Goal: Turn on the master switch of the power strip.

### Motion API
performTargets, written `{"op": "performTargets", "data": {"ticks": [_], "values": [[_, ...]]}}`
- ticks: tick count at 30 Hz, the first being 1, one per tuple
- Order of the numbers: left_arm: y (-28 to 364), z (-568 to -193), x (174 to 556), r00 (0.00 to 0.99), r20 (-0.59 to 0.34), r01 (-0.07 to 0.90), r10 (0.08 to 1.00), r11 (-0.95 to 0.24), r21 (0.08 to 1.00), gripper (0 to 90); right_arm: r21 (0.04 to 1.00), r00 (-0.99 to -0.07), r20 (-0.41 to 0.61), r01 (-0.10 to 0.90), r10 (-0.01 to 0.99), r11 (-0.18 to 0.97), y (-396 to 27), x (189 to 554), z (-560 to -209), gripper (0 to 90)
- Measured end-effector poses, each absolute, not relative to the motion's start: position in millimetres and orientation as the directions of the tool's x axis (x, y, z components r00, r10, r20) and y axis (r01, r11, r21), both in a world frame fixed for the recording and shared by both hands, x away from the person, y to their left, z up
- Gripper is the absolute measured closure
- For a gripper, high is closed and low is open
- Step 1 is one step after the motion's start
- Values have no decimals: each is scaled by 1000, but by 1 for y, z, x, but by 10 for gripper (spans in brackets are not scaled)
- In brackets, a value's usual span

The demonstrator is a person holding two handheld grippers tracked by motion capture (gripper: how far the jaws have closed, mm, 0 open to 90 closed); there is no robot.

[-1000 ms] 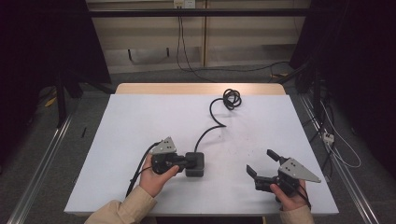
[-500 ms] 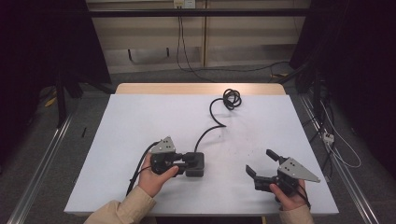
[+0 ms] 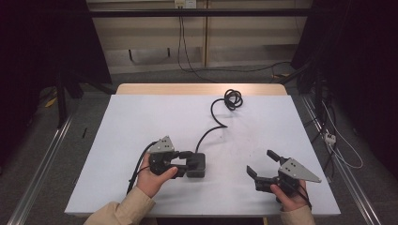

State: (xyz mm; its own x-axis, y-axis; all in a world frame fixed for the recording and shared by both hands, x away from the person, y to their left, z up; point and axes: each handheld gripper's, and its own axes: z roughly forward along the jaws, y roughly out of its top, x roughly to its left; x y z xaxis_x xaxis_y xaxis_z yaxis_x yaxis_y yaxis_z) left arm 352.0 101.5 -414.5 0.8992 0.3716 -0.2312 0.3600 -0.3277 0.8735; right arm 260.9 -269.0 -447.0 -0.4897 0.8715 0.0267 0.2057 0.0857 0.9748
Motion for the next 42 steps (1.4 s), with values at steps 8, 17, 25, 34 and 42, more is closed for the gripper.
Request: {"op": "performTargets", "data": {"ticks": [8,17,25,34,42], "values": [[112,-410,352,898,-232,359,375,-316,878,304,975,-492,27,206,870,86,-268,261,-447,54],[125,-409,351,887,-255,376,386,-281,883,211,974,-495,28,207,869,87,-268,261,-447,54],[137,-408,351,874,-258,384,411,-261,886,168,975,-495,26,206,868,88,-268,261,-446,54],[145,-410,351,871,-253,383,421,-260,887,133,975,-494,25,205,869,88,-268,260,-446,54],[156,-412,352,866,-244,379,438,-254,890,96,975,-495,24,204,869,89,-269,260,-446,54]]}}
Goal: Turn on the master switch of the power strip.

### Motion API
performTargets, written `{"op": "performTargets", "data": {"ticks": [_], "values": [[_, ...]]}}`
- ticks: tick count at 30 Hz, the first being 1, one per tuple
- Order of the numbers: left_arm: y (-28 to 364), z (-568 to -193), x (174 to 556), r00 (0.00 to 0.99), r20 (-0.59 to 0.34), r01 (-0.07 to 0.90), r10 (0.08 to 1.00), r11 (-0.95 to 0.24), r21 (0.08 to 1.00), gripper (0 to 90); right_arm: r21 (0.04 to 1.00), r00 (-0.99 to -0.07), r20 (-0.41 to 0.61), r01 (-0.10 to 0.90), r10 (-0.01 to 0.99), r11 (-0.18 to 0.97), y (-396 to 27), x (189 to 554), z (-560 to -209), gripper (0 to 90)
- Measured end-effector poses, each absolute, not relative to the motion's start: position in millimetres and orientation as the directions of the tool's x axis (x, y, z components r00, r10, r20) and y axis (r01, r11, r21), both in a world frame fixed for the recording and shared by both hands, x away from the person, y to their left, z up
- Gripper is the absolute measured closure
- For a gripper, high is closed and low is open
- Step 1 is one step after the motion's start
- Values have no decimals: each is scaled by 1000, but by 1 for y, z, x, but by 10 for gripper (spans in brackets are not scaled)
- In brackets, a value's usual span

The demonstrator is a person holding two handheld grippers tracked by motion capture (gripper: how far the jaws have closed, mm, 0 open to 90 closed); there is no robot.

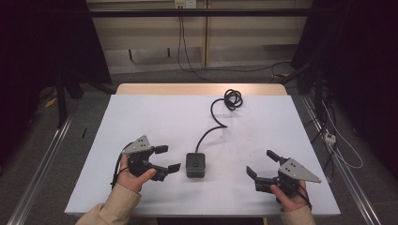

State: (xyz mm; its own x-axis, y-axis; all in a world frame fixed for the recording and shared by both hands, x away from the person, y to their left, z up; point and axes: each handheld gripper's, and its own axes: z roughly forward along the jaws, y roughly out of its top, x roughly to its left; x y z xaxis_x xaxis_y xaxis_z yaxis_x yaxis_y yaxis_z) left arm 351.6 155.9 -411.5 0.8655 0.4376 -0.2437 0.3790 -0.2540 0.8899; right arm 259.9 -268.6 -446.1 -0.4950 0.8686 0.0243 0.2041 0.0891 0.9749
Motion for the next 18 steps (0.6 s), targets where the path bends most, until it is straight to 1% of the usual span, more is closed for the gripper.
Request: {"op": "performTargets", "data": {"ticks": [8,18], "values": [[171,-410,353,854,-237,377,464,-236,896,74,975,-494,24,204,869,89,-269,260,-446,54],[181,-412,354,848,-235,377,475,-229,898,58,975,-494,24,204,869,89,-269,260,-446,54]]}}
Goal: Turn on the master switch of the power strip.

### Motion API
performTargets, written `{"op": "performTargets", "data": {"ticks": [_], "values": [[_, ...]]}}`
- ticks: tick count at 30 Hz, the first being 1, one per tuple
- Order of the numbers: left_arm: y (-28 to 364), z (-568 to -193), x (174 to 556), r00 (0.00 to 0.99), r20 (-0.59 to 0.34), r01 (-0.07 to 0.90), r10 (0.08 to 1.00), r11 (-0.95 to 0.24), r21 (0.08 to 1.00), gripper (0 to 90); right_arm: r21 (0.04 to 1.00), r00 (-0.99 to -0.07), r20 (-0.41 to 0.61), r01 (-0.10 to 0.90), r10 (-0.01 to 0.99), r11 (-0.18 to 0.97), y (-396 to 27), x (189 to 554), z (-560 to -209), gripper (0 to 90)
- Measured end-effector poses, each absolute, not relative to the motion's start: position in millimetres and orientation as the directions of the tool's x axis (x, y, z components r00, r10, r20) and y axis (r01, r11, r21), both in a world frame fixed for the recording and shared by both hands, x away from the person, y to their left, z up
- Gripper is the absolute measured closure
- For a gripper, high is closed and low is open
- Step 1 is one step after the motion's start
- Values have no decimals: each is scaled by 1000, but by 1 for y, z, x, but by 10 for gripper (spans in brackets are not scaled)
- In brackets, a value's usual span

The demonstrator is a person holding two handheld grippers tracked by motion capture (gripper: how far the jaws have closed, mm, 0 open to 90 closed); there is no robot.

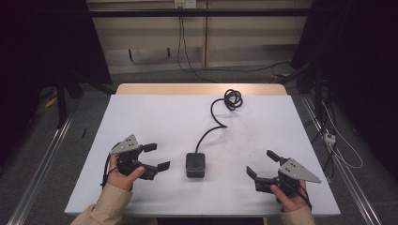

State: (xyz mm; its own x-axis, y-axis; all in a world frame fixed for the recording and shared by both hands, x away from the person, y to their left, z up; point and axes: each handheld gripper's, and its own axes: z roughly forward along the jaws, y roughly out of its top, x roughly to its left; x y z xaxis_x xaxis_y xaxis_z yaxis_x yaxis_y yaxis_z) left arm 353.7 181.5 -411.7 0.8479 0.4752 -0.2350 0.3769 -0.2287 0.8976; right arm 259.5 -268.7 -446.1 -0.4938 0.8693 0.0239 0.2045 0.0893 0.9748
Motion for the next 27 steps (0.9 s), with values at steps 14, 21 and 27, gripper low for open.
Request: {"op": "performTargets", "data": {"ticks": [14,21,27], "values": [[194,-413,355,841,-229,375,491,-223,900,58,975,-495,23,204,869,91,-269,260,-446,54],[202,-415,355,832,-228,380,505,-220,899,58,975,-496,23,203,868,91,-269,260,-446,54],[207,-417,355,827,-230,382,513,-214,899,58,975,-496,23,204,868,91,-269,260,-446,54]]}}
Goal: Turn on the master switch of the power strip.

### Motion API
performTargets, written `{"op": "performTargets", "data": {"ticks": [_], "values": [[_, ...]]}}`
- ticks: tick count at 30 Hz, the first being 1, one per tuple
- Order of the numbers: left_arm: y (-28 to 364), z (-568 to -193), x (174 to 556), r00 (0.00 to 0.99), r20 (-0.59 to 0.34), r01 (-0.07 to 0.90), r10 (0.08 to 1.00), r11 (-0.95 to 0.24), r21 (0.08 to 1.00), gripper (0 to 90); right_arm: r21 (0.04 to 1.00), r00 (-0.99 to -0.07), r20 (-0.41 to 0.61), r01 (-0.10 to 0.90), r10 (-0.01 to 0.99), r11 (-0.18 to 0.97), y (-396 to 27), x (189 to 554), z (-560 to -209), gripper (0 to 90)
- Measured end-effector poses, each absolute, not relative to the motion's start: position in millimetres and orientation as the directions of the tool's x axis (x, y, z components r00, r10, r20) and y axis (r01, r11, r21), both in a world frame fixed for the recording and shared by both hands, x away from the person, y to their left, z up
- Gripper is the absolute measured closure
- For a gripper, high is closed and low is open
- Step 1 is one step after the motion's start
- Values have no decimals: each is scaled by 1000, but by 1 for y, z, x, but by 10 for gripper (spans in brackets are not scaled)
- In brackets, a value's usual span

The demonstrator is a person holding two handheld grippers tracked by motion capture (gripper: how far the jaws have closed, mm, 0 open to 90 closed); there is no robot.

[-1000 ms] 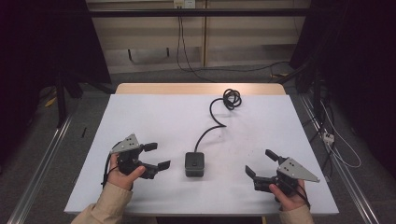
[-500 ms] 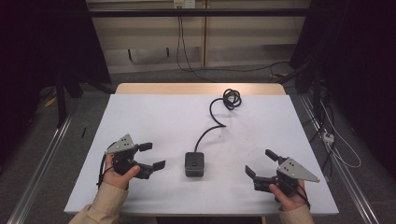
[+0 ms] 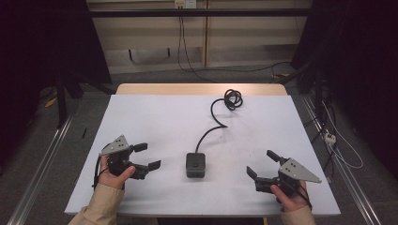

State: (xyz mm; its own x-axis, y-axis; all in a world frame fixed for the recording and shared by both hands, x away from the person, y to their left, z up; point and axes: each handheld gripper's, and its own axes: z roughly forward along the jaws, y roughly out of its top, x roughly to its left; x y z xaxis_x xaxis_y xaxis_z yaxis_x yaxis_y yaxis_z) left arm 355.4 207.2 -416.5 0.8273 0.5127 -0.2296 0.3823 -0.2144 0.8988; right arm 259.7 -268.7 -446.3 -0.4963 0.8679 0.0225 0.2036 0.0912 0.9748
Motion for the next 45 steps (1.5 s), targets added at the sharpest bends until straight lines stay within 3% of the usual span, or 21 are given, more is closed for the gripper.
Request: {"op": "performTargets", "data": {"ticks": [45], "values": [[237,-430,354,791,-237,405,565,-193,894,58,974,-497,26,209,867,91,-269,260,-447,55]]}}
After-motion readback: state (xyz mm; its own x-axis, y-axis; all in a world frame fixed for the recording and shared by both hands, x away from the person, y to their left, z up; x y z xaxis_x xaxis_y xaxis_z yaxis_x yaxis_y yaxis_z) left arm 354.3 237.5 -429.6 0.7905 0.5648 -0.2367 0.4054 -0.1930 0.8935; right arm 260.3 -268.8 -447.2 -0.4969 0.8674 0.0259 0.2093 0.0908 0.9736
